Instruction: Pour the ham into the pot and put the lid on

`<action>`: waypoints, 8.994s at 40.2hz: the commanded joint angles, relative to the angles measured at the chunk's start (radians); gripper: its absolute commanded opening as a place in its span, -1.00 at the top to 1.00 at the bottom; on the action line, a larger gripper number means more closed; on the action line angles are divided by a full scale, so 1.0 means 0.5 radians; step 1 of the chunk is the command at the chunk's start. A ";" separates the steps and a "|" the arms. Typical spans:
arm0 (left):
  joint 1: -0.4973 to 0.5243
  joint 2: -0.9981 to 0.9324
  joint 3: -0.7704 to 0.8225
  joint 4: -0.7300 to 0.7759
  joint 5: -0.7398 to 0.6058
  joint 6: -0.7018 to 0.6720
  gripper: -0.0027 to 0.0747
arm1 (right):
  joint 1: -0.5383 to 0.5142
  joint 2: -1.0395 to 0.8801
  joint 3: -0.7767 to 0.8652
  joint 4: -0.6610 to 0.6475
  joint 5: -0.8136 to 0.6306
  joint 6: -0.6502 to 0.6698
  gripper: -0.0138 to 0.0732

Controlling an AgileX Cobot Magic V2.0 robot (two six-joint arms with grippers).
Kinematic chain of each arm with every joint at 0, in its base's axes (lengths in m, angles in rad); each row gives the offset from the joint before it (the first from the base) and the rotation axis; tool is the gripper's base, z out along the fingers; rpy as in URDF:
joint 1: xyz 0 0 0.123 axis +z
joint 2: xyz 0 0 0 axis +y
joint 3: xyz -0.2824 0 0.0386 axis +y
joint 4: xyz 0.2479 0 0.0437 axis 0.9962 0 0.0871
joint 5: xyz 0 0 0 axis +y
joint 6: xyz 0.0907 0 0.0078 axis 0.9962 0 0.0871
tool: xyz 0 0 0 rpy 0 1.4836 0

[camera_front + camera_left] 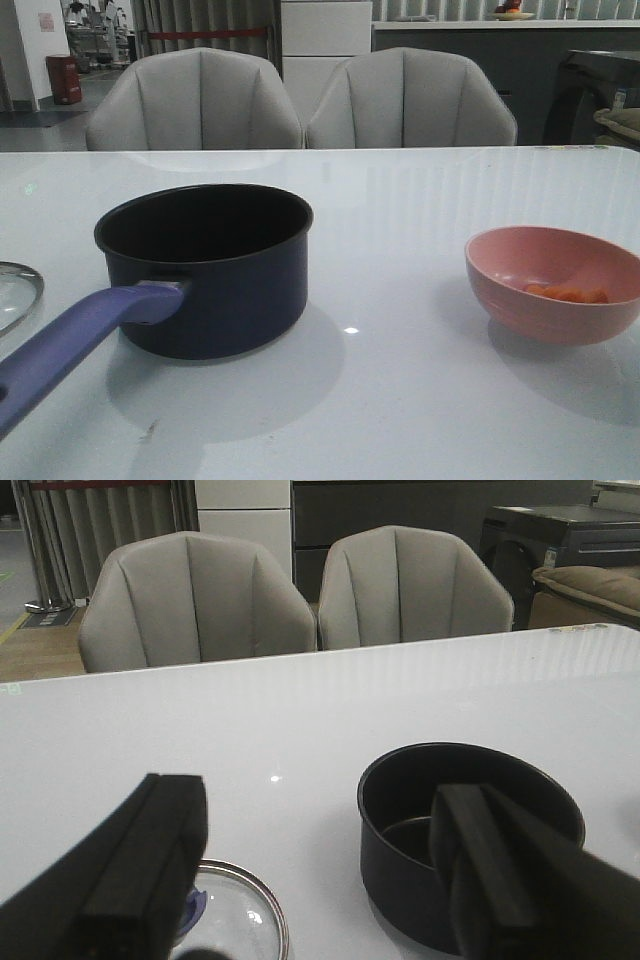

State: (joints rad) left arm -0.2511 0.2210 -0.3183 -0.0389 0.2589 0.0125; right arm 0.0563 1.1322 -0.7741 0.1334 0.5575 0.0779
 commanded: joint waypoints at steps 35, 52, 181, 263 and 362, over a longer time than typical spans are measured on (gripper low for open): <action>-0.013 0.015 -0.050 -0.006 -0.155 -0.002 -0.42 | -0.121 1.166 -0.551 0.175 0.034 -0.322 0.08; -0.013 0.015 -0.050 -0.006 -0.155 -0.002 -0.42 | -0.117 1.145 -0.611 0.248 0.014 -0.340 0.36; -0.018 0.015 -0.050 -0.014 -0.155 -0.002 -0.42 | 1.562 1.501 -0.685 0.372 -3.719 -2.662 0.36; -0.021 0.015 -0.050 -0.076 -0.155 -0.002 -0.42 | -0.075 0.731 -0.671 0.512 0.319 -0.603 0.36; 0.267 0.682 -0.606 -0.138 0.612 -0.061 -0.75 | 0.381 -1.260 0.734 0.443 -0.512 -0.686 0.34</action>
State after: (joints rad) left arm -0.1380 0.4935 -0.5390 -0.0962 0.5490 0.0103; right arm 0.2437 0.5028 -0.3792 0.3439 0.3642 -0.2506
